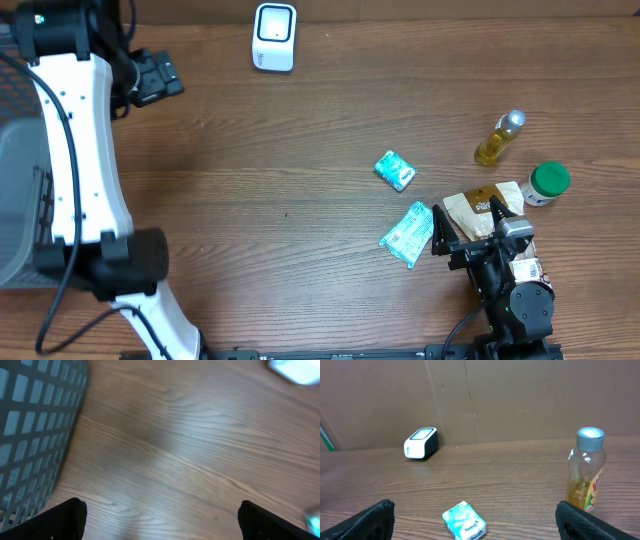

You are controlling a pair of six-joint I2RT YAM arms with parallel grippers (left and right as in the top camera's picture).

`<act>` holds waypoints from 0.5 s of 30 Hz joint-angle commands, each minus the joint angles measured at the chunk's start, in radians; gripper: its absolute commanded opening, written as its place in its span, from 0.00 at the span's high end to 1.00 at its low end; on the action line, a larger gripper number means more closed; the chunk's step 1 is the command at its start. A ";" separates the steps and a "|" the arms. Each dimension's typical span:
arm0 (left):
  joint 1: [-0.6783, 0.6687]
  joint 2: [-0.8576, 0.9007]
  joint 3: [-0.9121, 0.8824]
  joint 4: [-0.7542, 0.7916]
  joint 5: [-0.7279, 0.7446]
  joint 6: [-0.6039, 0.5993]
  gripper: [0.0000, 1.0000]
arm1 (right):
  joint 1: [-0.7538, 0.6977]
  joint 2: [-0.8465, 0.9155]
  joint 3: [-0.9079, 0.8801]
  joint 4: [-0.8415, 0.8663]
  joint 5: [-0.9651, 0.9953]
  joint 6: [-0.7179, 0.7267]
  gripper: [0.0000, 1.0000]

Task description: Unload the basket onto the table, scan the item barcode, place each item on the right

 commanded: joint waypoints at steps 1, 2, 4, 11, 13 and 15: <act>-0.066 -0.204 0.011 -0.003 0.002 0.004 0.00 | -0.003 -0.010 -0.010 0.002 -0.001 0.003 0.00; -0.084 -0.247 0.011 -0.003 0.002 0.004 0.00 | -0.003 -0.010 -0.010 0.002 -0.001 0.003 0.00; -0.112 -0.326 0.011 -0.003 0.002 0.004 0.00 | -0.003 -0.010 -0.010 0.002 -0.001 0.003 0.00; -0.129 -0.547 0.011 -0.003 0.002 0.004 0.00 | -0.003 -0.010 -0.010 0.002 -0.001 0.003 0.00; -0.125 -0.584 0.011 -0.003 0.002 0.004 0.00 | -0.003 -0.010 -0.010 0.002 -0.001 0.003 0.00; -0.119 -0.613 0.011 -0.003 0.002 0.004 0.01 | -0.003 -0.010 -0.010 0.002 -0.001 0.003 0.00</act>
